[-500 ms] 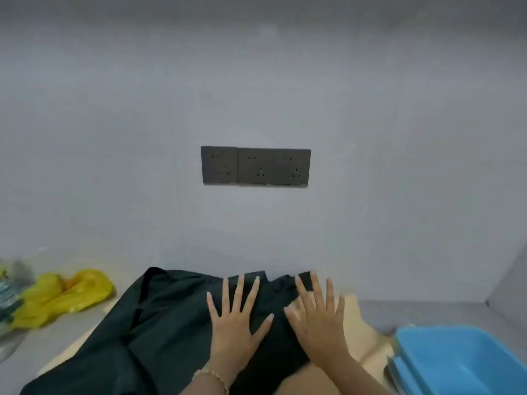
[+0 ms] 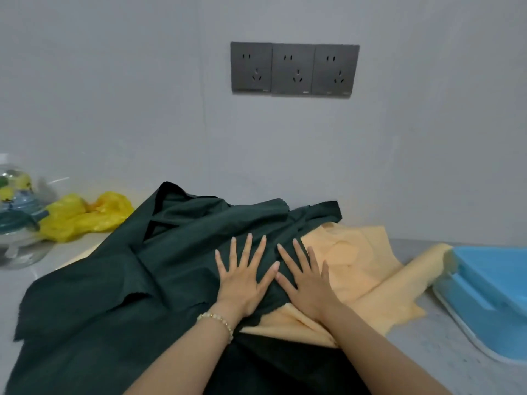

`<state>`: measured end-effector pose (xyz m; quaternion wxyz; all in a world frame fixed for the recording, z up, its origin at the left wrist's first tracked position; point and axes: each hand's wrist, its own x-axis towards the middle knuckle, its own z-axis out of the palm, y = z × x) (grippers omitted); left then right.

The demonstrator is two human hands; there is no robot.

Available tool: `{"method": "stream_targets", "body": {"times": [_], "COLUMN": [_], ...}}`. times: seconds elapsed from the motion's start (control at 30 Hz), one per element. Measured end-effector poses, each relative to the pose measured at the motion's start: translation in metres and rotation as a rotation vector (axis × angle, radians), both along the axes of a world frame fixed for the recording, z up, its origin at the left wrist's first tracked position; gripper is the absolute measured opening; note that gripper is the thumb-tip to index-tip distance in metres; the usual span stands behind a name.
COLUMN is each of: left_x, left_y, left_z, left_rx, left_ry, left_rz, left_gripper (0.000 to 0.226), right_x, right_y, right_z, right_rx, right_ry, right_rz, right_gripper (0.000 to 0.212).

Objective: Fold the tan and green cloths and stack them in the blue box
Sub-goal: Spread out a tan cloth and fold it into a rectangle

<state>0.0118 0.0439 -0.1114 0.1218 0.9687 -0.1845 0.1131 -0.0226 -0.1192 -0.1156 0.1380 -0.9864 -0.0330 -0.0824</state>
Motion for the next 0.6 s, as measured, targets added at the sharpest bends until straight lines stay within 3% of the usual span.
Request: {"method": "stream_targets", "body": {"times": [0.4, 0.6], "left_x": [0.02, 0.007], "left_y": [0.156, 0.156], "left_z": [0.002, 0.014], "left_rx": [-0.003, -0.059], "left_ry": [0.048, 0.049], "left_rz": [0.11, 0.059], "left_gripper": [0.069, 0.068], "right_x": [0.038, 0.021], "right_y": [0.156, 0.145], "right_z": [-0.004, 0.011], "right_rx": [0.028, 0.135], "right_ry": [0.019, 0.008], "right_rz": [0.082, 0.122], "right_gripper": [0.058, 0.054]}}
